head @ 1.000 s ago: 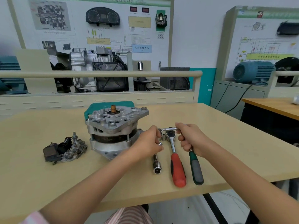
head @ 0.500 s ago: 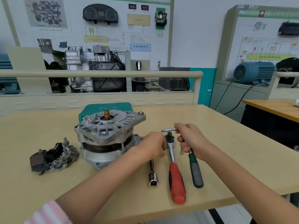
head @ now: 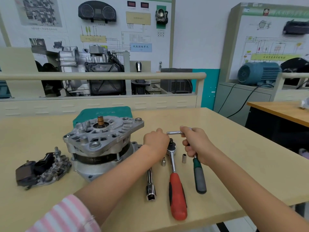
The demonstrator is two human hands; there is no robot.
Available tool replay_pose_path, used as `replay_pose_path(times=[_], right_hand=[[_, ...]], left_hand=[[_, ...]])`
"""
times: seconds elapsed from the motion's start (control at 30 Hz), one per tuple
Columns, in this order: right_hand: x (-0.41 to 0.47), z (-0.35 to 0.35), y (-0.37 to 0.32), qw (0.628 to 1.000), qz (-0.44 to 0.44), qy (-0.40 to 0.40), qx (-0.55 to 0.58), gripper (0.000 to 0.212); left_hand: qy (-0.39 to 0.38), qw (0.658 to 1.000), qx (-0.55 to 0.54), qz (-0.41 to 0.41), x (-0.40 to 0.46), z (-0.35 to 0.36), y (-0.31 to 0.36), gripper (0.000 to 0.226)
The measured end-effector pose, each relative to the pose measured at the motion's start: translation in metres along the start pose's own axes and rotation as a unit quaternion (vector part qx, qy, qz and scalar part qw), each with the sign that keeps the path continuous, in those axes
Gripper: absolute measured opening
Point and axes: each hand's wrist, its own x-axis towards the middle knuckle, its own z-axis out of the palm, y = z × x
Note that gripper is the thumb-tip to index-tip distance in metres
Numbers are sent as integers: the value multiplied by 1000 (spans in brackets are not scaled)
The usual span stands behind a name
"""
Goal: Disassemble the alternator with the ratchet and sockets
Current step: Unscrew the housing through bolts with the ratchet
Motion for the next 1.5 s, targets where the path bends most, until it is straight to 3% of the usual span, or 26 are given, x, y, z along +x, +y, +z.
replay_pose_path(times=[0.2,0.3,0.4,0.5,0.63,0.7,0.77,0.9,1.0,1.2,1.4,1.5], right_hand=[[1,0,2,1000,8,-1,-2,19],[0,-2,0,1000,6,0,7,20],[-3,-3,-4,1000,0,-6,20,19],[-9,-3,-10,999,-2,-22,29,19],[-25,-1,-16,997,-11,-66,40,18],[-35,2,-19,996,-18,-81,33,19],[-45,7,-24,994,-27,-98,30,20],[-64,20,-34,989,-52,-137,21,22],[-77,30,-41,984,-68,-163,5,22],[-95,55,-49,975,-118,-190,-15,21],[-105,88,-56,961,-219,-166,-27,24],[-106,97,-60,960,-218,-175,-6,23]], left_hand=[[27,999,19,-1,4,3,0,31],[26,996,-82,-21,-1,0,-4,26],[66,971,-229,-33,-16,-8,-10,19],[129,895,-423,-55,-39,-19,-15,5],[88,708,-697,-71,-73,-31,-20,8],[102,684,-720,-57,-87,-35,-27,7],[140,699,-700,-41,-100,-39,-35,9],[232,781,-580,-9,-125,-44,-49,16],[291,815,-501,-8,-143,-46,-57,20],[325,796,-509,-38,-168,-53,-85,38],[350,825,-440,-51,-184,-56,-114,26],[360,847,-389,-50,-188,-57,-125,21]])
